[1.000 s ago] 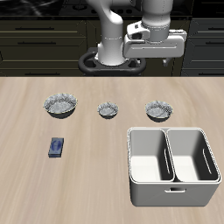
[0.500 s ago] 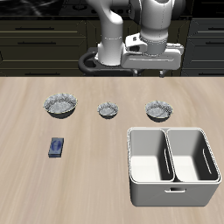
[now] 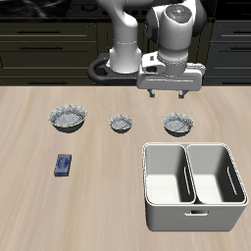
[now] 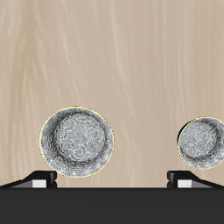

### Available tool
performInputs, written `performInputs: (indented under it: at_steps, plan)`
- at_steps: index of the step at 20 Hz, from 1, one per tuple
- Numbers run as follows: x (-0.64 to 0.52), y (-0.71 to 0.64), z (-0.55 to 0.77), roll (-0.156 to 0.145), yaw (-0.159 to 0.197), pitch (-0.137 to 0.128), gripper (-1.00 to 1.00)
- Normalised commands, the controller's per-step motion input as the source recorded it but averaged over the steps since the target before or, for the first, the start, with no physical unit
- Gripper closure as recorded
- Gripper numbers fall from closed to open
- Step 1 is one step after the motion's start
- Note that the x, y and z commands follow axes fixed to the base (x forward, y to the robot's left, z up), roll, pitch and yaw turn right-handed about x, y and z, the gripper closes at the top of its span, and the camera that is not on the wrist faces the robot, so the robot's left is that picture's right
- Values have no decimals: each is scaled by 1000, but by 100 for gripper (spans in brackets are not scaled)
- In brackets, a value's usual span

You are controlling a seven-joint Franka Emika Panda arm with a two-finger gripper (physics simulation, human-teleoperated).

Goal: Stack the middle-sized bowl on the largest bowl

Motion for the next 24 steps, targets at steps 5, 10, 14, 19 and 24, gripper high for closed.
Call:
performInputs:
  at_steps: [5, 10, 14, 19, 24]
  plan:
    - [-13, 155, -411, 17, -5, 40, -100]
    - [-21, 85, -337, 20, 2, 38, -100]
    - [-69, 4, -188, -4, 5, -13, -100]
    - [20, -22, -300, -8, -5, 44, -100]
    - [-32, 40, -356, -2, 21, 12, -100]
